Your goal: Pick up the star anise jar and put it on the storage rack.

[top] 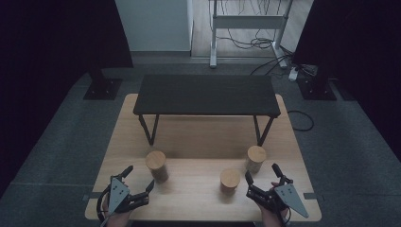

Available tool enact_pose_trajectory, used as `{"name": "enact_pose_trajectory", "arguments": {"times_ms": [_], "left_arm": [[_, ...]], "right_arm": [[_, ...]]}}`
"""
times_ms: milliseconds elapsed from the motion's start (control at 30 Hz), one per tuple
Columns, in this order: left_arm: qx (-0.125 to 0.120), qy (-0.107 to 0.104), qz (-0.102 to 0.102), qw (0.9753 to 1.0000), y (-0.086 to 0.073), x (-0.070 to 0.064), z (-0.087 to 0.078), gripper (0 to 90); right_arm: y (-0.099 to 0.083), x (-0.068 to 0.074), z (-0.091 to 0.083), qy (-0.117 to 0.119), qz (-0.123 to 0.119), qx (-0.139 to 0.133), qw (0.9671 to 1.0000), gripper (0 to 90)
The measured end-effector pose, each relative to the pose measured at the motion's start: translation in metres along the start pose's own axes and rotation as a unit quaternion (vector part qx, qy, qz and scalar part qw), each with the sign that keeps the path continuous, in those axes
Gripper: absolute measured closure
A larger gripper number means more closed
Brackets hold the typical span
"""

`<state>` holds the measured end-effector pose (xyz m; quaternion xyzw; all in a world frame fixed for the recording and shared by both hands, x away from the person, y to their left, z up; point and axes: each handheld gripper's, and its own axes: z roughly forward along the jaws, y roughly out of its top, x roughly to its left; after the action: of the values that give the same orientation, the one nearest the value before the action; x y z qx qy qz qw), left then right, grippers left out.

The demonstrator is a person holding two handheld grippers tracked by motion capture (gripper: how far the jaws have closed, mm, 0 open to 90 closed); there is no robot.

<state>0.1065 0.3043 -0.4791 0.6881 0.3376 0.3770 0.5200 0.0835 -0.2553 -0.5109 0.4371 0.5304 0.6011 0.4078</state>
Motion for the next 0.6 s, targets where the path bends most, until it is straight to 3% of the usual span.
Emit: {"name": "enact_pose_trajectory", "arguments": {"times_ms": [200, 400, 467, 600], "left_arm": [[0.005, -0.011, 0.005, 0.9999, 0.0002, -0.0026, 0.0023, 10.3], [0.005, -0.014, 0.017, 0.9997, 0.0007, -0.0021, 0.0018, 10.3], [0.007, -0.014, 0.009, 0.9998, 0.0004, 0.0, 0.0006, 10.3], [0.01, -0.013, -0.008, 0.9998, 0.0005, 0.0034, -0.0016, 10.3]], "right_arm": [[0.0024, -0.0027, -0.0027, 0.005, 0.01, -0.003, 0.9999, 3.9], [0.004, 0.0001, -0.0025, 0.025, 0.007, -0.001, 0.9997, 3.5], [0.0048, 0.002, -0.0023, 0.028, 0.0, 0.004, 0.9996, 3.0], [0.0062, 0.0047, -0.0022, 0.029, 0.011, 0.014, 0.9994, 2.9]]}}
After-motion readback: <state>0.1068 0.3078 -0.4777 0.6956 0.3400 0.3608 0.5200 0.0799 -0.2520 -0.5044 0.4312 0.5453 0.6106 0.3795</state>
